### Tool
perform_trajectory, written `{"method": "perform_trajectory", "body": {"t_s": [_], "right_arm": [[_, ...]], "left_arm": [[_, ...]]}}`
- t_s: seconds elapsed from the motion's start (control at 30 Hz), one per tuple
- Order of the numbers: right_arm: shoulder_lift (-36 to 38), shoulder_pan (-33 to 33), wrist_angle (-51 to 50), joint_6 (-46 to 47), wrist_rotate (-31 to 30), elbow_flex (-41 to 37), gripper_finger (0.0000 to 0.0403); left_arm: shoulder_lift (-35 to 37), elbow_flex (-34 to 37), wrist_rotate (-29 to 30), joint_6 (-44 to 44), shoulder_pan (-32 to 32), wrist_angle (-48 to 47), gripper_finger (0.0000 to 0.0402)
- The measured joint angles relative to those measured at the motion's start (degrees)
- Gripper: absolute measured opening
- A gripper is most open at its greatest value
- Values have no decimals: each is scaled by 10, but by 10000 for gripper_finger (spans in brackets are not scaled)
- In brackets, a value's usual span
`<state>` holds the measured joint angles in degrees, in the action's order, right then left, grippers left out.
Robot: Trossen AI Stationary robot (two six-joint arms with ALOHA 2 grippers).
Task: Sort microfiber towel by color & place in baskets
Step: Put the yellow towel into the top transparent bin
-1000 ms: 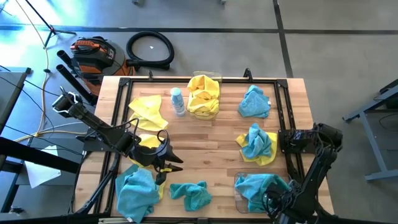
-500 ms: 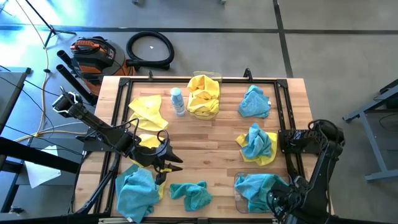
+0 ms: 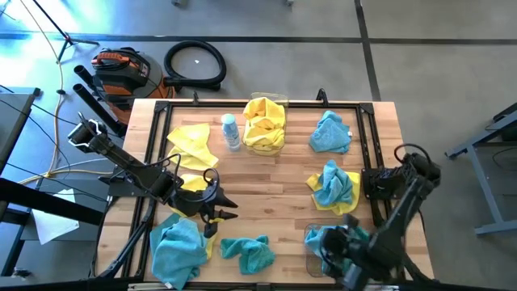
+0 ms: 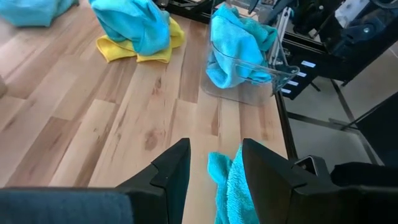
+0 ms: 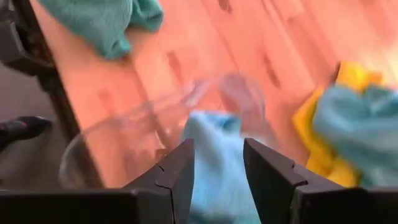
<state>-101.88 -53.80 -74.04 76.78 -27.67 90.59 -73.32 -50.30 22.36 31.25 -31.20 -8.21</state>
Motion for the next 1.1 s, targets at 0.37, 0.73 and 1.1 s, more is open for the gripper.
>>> {"method": "perform_trajectory", "body": {"t_s": [0.37, 0.73, 1.1], "right_arm": [[6, 188, 248, -362, 41, -100, 106], [153, 275, 458, -485, 8, -299, 96], [299, 301, 683, -424, -18, -530, 96]], "left_arm": [[0, 0, 6, 0, 0, -5, 133], [0, 0, 27, 11, 1, -44, 133], [0, 0, 117, 11, 2, -74, 133]]}}
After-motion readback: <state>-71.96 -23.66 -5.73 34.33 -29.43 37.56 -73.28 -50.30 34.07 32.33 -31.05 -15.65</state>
